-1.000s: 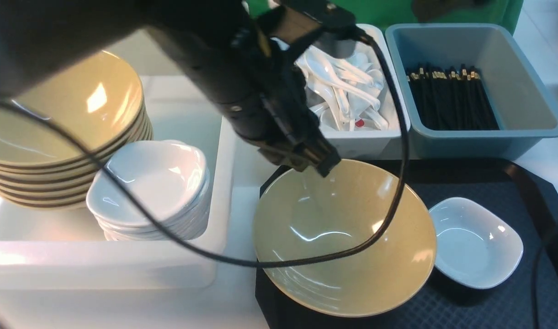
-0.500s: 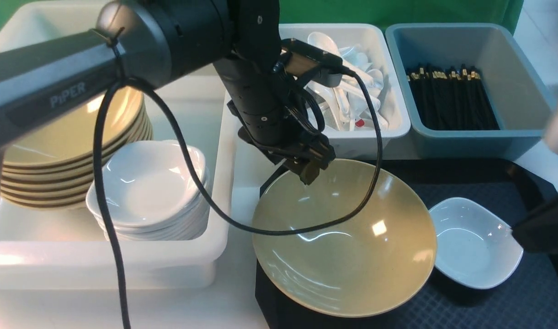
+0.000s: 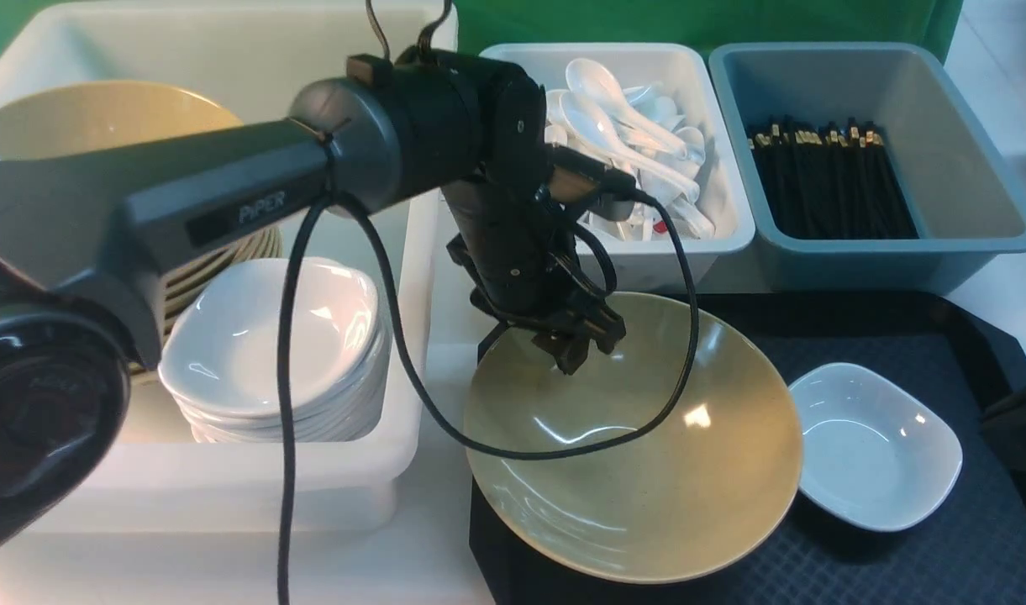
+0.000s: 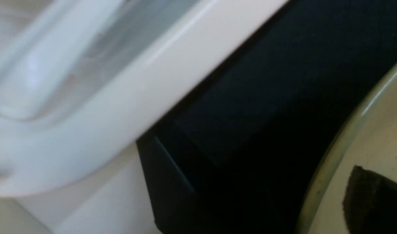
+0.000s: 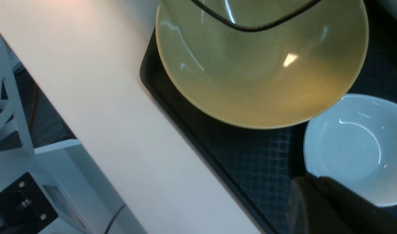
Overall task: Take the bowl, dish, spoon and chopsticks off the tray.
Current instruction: Use the left arm to grab the yellow noodle bowl on the left, then use the left arm to put the noodle bowl into the large storage box on the left
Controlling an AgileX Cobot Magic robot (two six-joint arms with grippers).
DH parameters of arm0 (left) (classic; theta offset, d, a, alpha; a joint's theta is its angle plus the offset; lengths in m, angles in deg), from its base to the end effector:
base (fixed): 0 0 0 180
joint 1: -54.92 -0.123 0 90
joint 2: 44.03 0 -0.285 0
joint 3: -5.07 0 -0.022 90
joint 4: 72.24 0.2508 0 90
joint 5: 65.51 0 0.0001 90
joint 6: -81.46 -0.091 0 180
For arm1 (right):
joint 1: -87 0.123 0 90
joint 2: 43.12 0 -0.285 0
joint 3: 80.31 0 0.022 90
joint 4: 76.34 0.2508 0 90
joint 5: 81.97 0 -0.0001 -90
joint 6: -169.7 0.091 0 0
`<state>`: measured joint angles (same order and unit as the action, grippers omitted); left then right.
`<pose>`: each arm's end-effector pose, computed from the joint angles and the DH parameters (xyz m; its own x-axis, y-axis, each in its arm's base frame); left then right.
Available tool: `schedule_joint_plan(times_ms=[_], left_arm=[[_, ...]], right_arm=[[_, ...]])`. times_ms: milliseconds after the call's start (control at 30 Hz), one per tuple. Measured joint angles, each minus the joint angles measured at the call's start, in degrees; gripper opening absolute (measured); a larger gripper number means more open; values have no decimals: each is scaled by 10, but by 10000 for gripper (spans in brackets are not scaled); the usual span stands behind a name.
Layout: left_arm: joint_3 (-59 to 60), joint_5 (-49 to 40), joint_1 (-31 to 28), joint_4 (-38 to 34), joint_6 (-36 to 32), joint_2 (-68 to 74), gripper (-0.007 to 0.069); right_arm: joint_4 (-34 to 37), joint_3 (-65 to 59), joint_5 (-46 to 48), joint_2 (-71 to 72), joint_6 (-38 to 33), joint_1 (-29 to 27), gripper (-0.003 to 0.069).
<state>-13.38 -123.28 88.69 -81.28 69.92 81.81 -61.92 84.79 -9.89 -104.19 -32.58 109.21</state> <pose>0.3559 -0.2526 0.2130 -0.7293 0.6266 -0.2747 0.6694 0.7366 -0.0969 0.1284 0.0757 0.3800 -0.5957 -0.5633 -0.5726 -0.7001 0.7135 0.0265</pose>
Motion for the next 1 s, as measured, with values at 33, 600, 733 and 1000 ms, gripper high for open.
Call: schedule_joint_plan(times_ms=[33,600,733,1000], left_arm=[[0,-2,0,-2,0,0,176],[-39,-100,-108,-109,-18,-252,6],[-41,-139,-231,-124,-5,-326,4],[-13,-149,-522,-199,15,-353,4]], right_arm=[[0,0,0,0,0,0,34],[33,32,-42,-31,-15,0,39],[86,100,-49,-82,-47,14,39],[106,189,-100,-167,-100,132,40]])
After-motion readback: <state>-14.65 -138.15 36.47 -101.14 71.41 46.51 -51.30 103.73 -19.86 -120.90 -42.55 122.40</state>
